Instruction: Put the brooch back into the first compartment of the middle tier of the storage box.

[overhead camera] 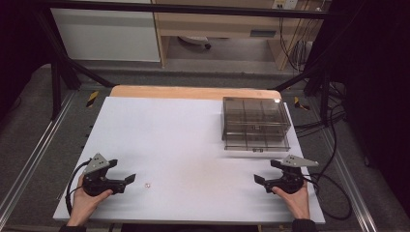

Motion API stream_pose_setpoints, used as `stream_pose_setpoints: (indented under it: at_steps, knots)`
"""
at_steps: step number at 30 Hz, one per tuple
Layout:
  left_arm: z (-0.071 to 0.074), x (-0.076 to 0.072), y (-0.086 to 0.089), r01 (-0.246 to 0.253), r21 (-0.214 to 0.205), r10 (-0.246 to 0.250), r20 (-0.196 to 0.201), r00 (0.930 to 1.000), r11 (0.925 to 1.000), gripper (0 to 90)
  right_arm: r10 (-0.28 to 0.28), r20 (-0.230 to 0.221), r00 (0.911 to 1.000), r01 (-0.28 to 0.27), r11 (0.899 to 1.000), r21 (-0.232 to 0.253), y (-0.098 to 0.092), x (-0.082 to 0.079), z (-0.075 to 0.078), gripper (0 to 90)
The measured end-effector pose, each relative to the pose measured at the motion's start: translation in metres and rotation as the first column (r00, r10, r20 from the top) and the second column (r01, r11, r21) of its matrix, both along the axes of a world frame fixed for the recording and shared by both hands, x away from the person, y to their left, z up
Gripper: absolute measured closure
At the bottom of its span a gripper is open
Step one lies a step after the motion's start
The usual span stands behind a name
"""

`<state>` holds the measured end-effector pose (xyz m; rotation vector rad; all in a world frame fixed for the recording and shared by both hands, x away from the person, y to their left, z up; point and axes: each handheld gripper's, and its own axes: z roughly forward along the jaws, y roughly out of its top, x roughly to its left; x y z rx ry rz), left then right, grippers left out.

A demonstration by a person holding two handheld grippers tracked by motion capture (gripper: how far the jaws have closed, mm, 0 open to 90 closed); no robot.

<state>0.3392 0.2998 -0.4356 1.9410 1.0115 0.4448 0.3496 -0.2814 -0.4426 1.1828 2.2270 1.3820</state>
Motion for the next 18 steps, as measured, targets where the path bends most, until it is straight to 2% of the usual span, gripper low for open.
stream_pose_setpoints:
  at_steps: [9,11,18]
  knots:
    - [0.001,-0.001,-0.005,0.016,0.022,-0.016,-0.006,0.9999,0.9996,6.0,0.0,-0.02,0.9998,0.0,1.0,-0.008,-0.001,0.0,-0.001,1.5]
    - [0.001,-0.001,-0.007,0.012,0.014,-0.012,-0.006,0.9999,0.9998,6.0,0.003,-0.017,0.9999,-0.003,1.0,-0.012,-0.001,0.001,-0.001,1.3]
    - [0.003,-0.002,-0.012,0.025,0.022,-0.025,-0.008,0.9997,0.9994,5.9,0.011,-0.022,0.9997,-0.011,1.0,-0.011,-0.001,0.0,0.0,0.9]
